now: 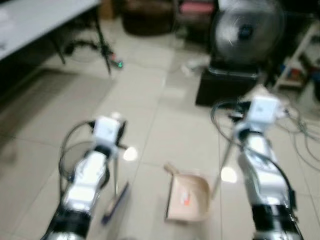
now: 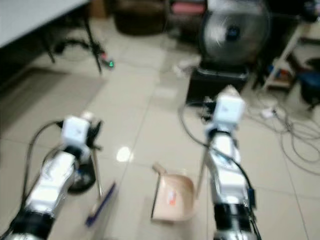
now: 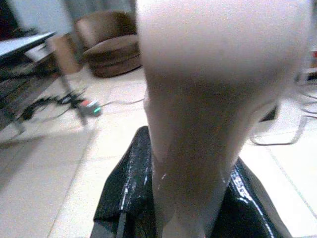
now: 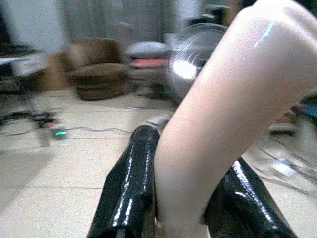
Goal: Sweep floor
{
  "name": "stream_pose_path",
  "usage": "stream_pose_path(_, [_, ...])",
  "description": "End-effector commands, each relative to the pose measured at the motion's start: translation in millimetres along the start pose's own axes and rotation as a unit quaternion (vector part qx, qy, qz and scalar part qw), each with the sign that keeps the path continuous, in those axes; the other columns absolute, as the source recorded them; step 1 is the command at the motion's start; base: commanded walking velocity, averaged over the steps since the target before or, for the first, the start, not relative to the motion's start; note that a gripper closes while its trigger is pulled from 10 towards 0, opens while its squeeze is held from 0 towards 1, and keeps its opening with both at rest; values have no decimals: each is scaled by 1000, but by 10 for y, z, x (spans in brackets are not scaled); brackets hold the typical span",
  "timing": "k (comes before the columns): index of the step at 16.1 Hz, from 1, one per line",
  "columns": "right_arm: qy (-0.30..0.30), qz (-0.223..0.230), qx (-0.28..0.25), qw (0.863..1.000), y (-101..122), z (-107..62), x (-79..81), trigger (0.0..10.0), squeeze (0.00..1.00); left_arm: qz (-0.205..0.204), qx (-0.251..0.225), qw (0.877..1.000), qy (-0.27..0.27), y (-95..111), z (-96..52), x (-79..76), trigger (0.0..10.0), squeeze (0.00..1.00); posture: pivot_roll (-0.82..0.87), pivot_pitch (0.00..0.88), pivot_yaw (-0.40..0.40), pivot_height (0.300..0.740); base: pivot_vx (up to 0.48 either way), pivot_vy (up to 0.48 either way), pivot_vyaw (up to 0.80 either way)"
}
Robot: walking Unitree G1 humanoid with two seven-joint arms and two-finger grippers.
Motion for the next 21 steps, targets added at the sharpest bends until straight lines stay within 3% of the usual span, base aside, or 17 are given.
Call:
stream_pose_path(1, [-1,7,-25,1000,169,27,20,10000,0,18,-33,999,3,184,45,35,10000,0,-72,28,3,740,0,-480,-694])
stream_pose_path(3, [-2,1,-27,1000,175,24,9,10000,0,10,-38,999,0,202,53,13,10000,0,-74,29,8,740,0,-480,0])
stream_pose_path(4, [-2,-9,-33,999,197,25,-3,10000,0,-23,-40,999,-3,213,58,0,10000,0,-73,31,10,740,0,0,0])
stream_pose_path(9, [-10,-30,-66,997,343,64,-112,10000,0,-18,-58,998,13,345,89,66,10000,0,-69,31,17,740,0,0,0])
stream_pose_path(13, [-2,-13,-63,998,332,92,-75,10000,0,-22,-72,997,11,446,138,44,10000,0,-58,24,23,740,0,0,-133])
stream_pose_path(16, [1,-11,-60,998,303,95,-39,10000,0,-27,-79,996,13,498,158,55,10000,0,-41,12,25,740,291,0,-640])
stream_pose_path(21, [15,-1,-53,998,270,149,38,10000,0,-26,-88,996,12,561,191,59,10000,0,-11,0,10,740,356,0,0])
Point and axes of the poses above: a point about 5 cm out from each wrist's last joint towards the gripper, its own z axis pointing out of the wrist towards the gripper, its own y axis along the axis of the wrist's last joint, x = y × z, the point moved 6 cm from there along z, pointing out of the wrist towards the gripper, and after that the axes turned 9 degrees about -z, right-handed, at the moved point
